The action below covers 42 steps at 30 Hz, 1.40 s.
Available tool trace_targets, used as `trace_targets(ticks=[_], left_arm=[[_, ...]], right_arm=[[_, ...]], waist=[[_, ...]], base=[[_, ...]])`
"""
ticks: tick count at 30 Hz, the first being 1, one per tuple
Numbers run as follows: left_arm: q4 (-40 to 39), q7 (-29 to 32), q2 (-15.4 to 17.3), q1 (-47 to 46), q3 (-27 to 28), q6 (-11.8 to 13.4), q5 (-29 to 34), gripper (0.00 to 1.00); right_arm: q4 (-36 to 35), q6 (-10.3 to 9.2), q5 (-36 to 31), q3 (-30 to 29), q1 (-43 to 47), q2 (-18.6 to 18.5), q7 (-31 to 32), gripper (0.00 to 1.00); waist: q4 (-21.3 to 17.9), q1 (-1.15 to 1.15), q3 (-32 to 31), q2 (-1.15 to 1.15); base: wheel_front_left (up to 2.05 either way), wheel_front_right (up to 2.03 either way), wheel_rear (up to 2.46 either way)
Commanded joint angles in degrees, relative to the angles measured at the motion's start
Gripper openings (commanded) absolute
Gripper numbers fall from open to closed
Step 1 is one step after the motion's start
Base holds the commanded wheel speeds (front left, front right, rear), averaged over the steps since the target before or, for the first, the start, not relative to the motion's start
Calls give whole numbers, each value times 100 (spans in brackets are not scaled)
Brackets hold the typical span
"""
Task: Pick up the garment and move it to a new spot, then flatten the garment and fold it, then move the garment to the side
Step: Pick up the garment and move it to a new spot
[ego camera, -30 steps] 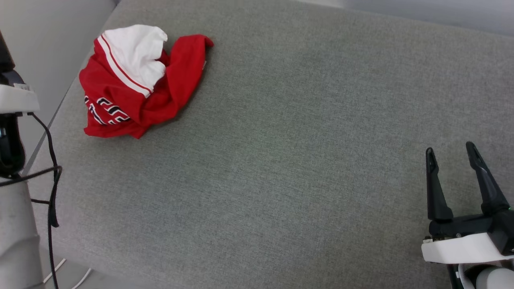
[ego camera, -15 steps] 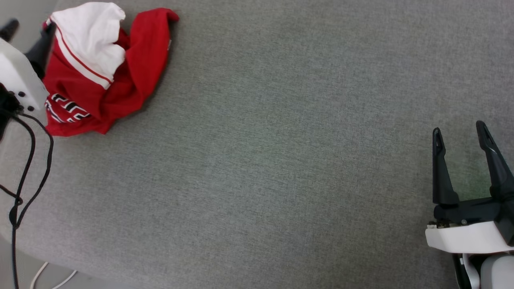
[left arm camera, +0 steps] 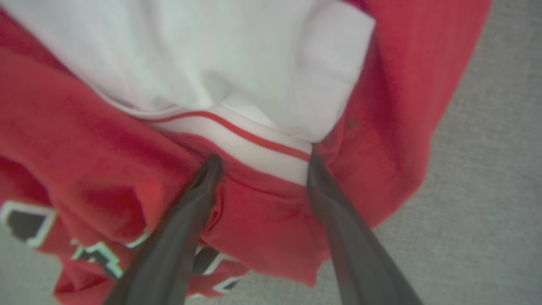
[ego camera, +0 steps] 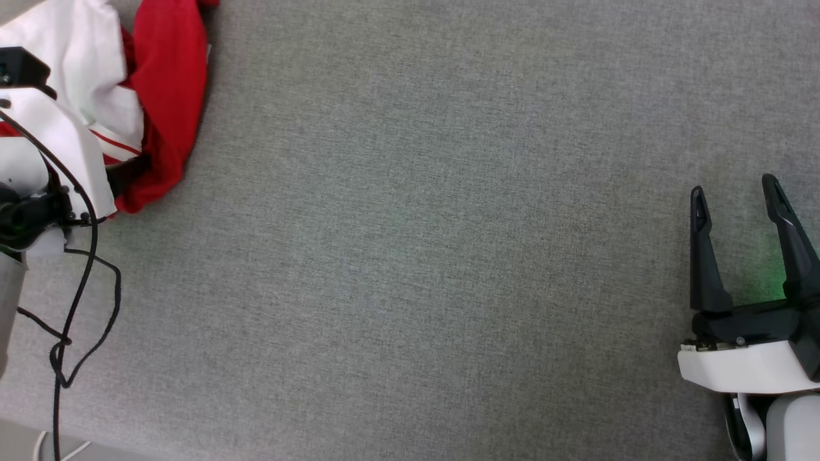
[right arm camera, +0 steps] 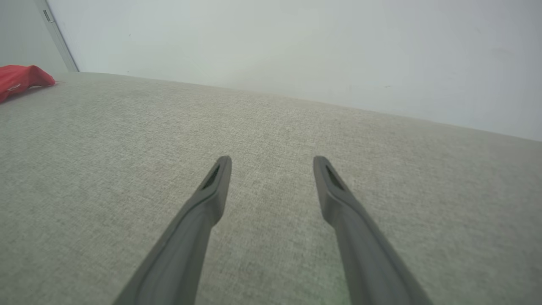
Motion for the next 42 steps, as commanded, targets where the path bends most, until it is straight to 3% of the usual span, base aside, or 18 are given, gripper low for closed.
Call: trace_targets(ticks=[1,5,6,7,15,26,33,42], left_arm=[[227,140,-140,104,-202,2,-1,100],[539,100,-332,172,-430,2,-104,100],[555,66,-332,162,-482,2,-130,42],[549,37,-315,134,-513,1,-190,0],[-135,-731,371,-489,-828,2,-115,0],[-1438,-1370,878,-1041,-1556,1,75,0],[-2169,-1440,526,-1399,-2200,1,197,0],[-2294,-1697,-638,-1742,-3438,1,228,0]], right_arm=[[7,-2,-5,13,-126,6,-12,100],[64,-2,32,-8,-130,6,-12,100],[80,-2,39,-23,-123,6,-12,100],[96,-2,48,-37,-108,6,-11,100],[227,-2,232,7,-15,6,-11,100],[396,-2,545,81,141,7,-12,100],[458,-2,722,116,182,7,-11,100],[486,-2,925,93,49,9,-11,100]], waist=[[-56,-1,58,0],[-86,-1,41,0],[-78,-1,15,0],[-68,-1,-23,0],[-8,-1,-481,0],[-251,-1,-1164,0],[-721,-1,-1343,0],[-1425,-1,-1227,0]], base=[[0,0,0],[0,0,0],[0,0,0],[0,0,0],[0,0,0],[0,0,0],[0,0,0],[0,0,0]])
